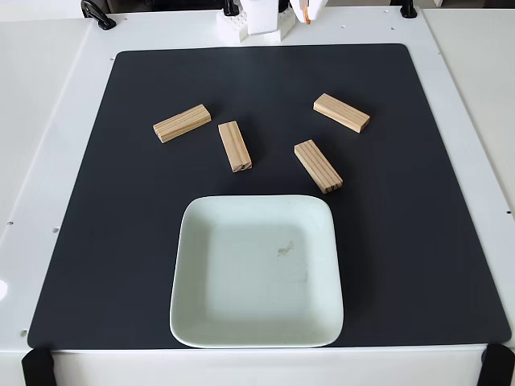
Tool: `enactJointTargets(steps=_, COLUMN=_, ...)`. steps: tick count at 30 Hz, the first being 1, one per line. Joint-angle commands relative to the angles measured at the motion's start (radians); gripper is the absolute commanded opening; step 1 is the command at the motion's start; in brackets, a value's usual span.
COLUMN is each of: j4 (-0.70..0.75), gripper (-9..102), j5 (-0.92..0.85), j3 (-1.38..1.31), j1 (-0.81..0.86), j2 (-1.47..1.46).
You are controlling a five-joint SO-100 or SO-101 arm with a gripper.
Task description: Pick up the wooden block and place them on the plate.
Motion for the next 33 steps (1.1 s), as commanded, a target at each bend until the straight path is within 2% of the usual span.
enactJointTargets(steps=1, j4=0.008, gripper=0, j5=-0.169, j3=-0.117, j1=0.034, j2=-0.078)
enactJointTargets(steps=8, j4=0.002, gripper=0, j5=-0.580, j3=-0.229, j1=0.077, j2=-0.249)
enactJointTargets(steps=15, j4=-0.017, gripper=0, j5=-0.750, j3=-0.235, j1=0.063, j2=-0.333)
enactJointTargets(steps=19, j4=-0.021, gripper=0, j5=-0.986, j3=-0.215, j1=0.064, j2=-0.368)
enactJointTargets(steps=29, j4=-0.017, gripper=1, j5=-0.997, j3=-0.092, j1=0.018, j2=-0.379)
enactJointTargets(steps=33, j4=-0.018, gripper=13, j5=-0.996, j3=-0.032, j1=0.008, j2=-0.380)
